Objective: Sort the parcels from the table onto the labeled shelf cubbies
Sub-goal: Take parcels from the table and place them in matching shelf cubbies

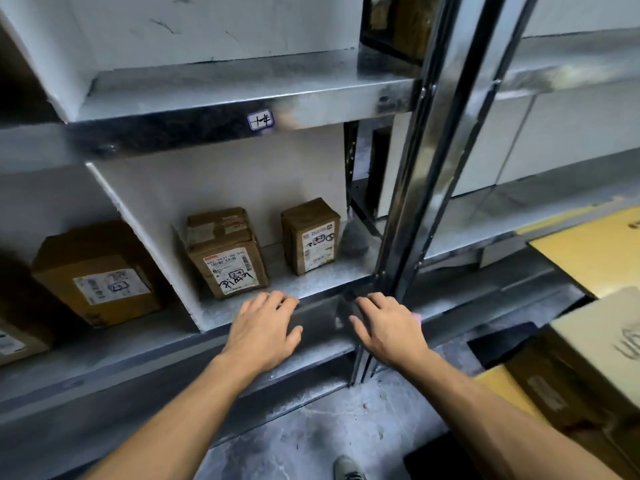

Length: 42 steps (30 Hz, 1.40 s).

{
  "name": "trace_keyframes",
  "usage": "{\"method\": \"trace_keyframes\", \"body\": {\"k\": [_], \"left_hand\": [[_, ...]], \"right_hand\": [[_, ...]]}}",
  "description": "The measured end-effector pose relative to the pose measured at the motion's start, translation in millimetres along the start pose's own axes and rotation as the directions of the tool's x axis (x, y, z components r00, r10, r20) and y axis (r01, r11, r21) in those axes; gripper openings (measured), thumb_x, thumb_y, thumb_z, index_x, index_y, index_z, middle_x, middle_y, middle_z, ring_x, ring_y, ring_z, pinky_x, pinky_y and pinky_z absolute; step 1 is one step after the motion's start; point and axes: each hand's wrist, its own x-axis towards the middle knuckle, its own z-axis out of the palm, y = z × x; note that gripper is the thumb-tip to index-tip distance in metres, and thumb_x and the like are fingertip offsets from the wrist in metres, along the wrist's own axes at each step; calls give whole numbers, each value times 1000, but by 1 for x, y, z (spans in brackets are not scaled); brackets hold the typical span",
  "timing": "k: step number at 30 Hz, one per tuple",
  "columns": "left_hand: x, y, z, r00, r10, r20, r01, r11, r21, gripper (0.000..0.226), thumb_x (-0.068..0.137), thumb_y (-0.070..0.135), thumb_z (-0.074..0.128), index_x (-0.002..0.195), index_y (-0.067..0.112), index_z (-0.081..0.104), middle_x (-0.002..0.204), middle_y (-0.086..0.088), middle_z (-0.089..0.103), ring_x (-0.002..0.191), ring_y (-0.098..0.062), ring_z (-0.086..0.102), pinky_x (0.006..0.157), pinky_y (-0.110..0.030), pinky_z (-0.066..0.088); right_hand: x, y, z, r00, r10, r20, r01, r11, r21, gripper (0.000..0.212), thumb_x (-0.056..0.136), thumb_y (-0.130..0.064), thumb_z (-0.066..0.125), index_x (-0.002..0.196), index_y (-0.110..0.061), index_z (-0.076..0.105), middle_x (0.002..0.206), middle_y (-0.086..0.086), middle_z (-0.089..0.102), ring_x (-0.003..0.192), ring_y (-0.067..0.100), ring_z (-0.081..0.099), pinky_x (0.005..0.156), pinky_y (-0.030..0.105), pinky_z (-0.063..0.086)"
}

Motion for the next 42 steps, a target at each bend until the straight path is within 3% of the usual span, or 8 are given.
{"method": "trace_keyframes", "body": {"k": [2,6,11,19,28,31,37,42], "left_hand": [[-5,10,2,998,65,10,-65,998,-12,57,92,54,42,142,28,39,138,6,46,126,-19,41,106,-36,30],[-13,38,11,980,197,34,-196,980,-45,57,92,54,41,143,29,38,140,7,44,128,-19,39,108,-36,28],[-13,92,14,920,391,16,-389,918,-83,53,90,51,45,138,27,46,132,6,51,122,-21,46,104,-36,33],[-10,219,13,719,693,-50,-693,710,-128,48,89,48,51,130,25,54,125,5,56,117,-21,50,102,-36,36],[3,371,13,559,817,-140,-828,541,-150,56,85,56,38,130,28,53,124,4,58,114,-20,53,98,-39,44],[13,413,17,554,822,-129,-832,541,-126,56,85,60,32,133,33,45,127,6,56,116,-17,50,102,-39,40],[32,467,25,631,769,-101,-776,623,-98,54,88,56,33,136,32,40,129,4,54,117,-18,48,102,-40,39],[34,481,42,700,713,-40,-713,694,-99,52,91,54,30,139,33,32,130,1,54,117,-21,48,102,-41,37]], "right_hand": [[-20,-3,-7,1000,6,13,-5,997,-73,39,97,-49,47,116,-18,63,108,4,62,93,30,63,70,39,49],[-64,2,-13,991,123,49,-115,982,-148,47,99,-53,35,121,-20,57,115,5,59,104,32,59,83,42,48],[-127,23,-26,945,324,36,-312,931,-191,45,98,-57,36,122,-22,53,119,4,56,106,31,58,81,40,49],[-247,83,-70,754,657,-32,-643,726,-246,50,98,-61,35,130,-26,52,128,4,55,115,29,56,88,42,49],[-330,162,-100,559,797,-227,-829,539,-150,47,97,-58,42,132,-28,51,131,2,56,117,25,55,92,41,51],[-340,195,-107,552,805,-219,-834,530,-153,47,98,-57,40,133,-28,50,136,5,55,129,28,49,102,45,47],[-345,240,-105,527,824,-207,-849,524,-73,50,97,-62,39,139,-34,43,131,2,58,122,25,53,97,43,47],[-343,255,-92,508,858,-69,-843,512,165,52,98,-63,38,145,-43,28,139,4,50,123,25,52,96,45,49]]}}
